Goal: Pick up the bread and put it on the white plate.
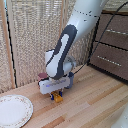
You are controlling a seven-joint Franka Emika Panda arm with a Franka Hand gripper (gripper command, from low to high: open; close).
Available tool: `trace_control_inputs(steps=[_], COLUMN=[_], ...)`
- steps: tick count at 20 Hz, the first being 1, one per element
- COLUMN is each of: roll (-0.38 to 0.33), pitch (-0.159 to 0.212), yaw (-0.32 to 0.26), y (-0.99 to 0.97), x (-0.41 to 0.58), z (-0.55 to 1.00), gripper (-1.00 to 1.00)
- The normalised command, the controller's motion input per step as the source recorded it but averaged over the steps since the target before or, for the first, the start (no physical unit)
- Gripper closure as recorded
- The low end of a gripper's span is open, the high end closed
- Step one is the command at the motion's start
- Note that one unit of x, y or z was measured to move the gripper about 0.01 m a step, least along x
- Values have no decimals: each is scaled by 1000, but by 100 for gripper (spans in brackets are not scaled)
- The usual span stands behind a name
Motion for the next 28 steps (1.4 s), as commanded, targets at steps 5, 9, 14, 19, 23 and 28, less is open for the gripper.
trace_control_inputs(steps=[5,9,14,19,23,28], roll=[0,10,0,0,0,3], pitch=[-43,6,32,14,0,11], yaw=[-28,-2,0,-28,-75,-82], y=[195,344,506,843,869,853], x=[13,104,140,304,265,253], z=[926,1000,899,584,365,190], gripper=[100,100,100,100,100,100])
